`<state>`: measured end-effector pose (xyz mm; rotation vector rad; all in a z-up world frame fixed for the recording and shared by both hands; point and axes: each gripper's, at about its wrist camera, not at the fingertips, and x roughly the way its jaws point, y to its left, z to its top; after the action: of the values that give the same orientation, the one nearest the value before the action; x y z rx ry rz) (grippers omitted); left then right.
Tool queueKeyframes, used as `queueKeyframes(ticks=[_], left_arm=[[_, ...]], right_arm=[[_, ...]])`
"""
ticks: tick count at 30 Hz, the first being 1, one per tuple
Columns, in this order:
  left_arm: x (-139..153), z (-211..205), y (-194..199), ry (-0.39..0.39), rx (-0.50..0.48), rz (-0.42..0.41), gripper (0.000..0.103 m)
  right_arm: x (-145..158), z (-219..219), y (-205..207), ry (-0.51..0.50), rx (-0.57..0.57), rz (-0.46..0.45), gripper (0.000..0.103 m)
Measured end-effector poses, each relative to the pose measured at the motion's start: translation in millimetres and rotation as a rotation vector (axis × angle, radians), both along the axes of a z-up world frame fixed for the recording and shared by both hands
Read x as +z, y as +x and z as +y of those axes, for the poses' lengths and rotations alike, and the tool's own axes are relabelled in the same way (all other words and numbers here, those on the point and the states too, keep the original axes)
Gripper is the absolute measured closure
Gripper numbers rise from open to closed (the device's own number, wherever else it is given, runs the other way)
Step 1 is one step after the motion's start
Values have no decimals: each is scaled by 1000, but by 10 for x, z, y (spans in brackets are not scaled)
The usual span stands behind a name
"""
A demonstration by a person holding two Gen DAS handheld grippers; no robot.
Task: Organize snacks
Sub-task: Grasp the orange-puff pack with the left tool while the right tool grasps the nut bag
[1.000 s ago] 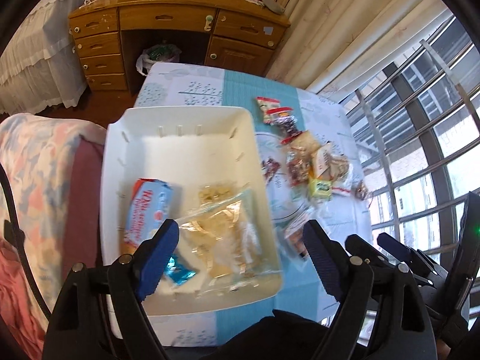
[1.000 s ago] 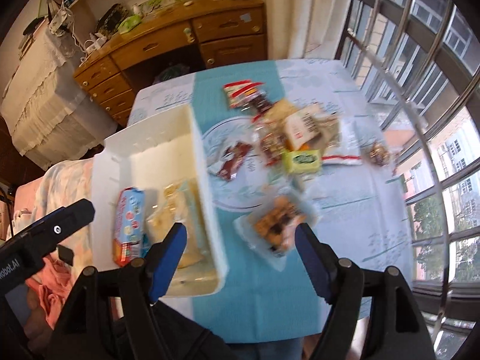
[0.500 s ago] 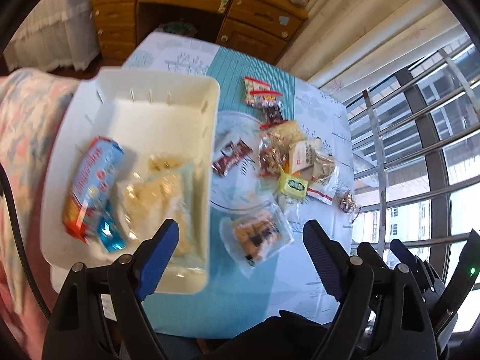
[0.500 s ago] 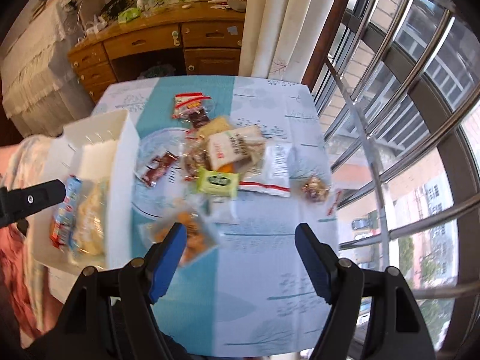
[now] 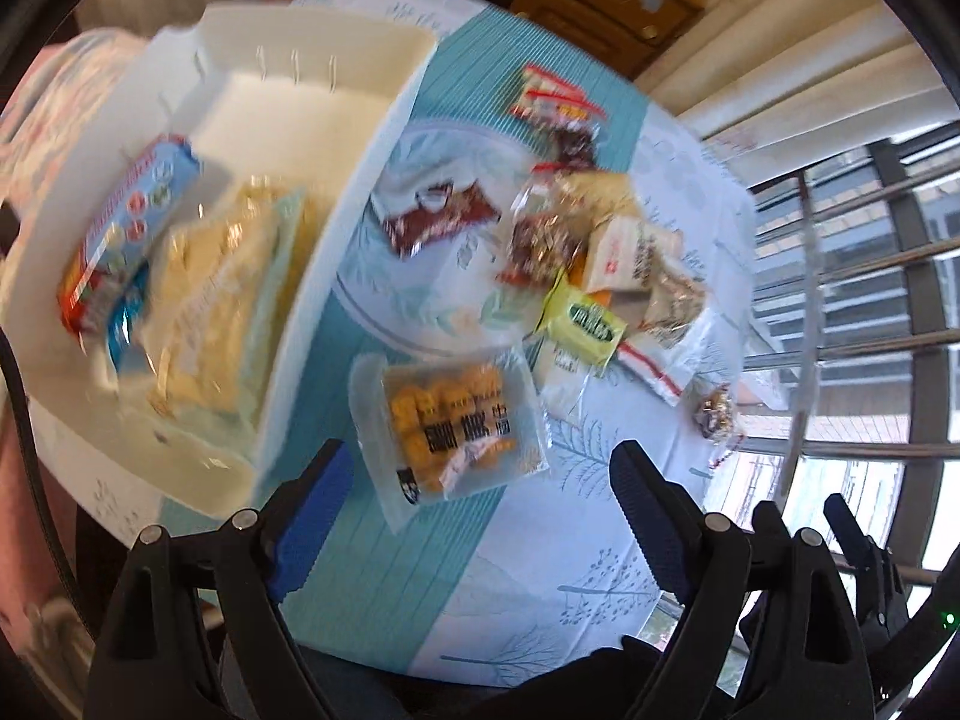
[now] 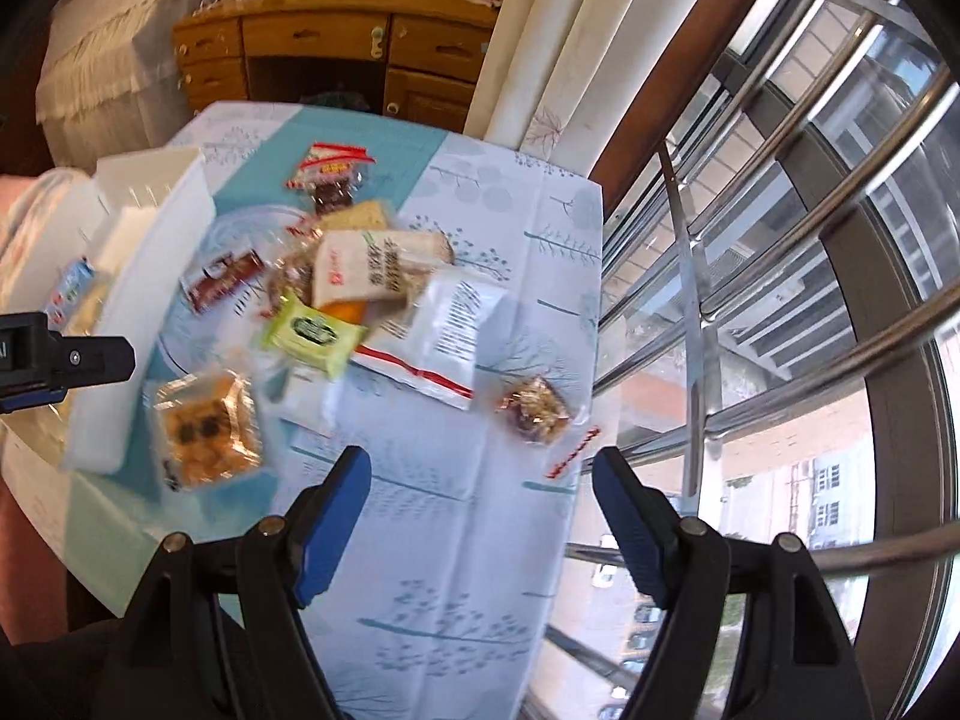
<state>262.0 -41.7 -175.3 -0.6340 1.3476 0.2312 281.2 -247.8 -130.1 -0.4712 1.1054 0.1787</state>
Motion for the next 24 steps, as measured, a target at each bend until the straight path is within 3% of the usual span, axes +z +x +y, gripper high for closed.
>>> queueKeyframes(ticks=[11, 24], left_arm=[[-641, -189, 52, -41, 128, 195, 9], [-1085, -187, 31, -73, 203, 322, 5]], right_arm=[[-555, -238, 217, -51, 108, -61, 26], [-1169, -473, 473, -28, 118, -71, 26]])
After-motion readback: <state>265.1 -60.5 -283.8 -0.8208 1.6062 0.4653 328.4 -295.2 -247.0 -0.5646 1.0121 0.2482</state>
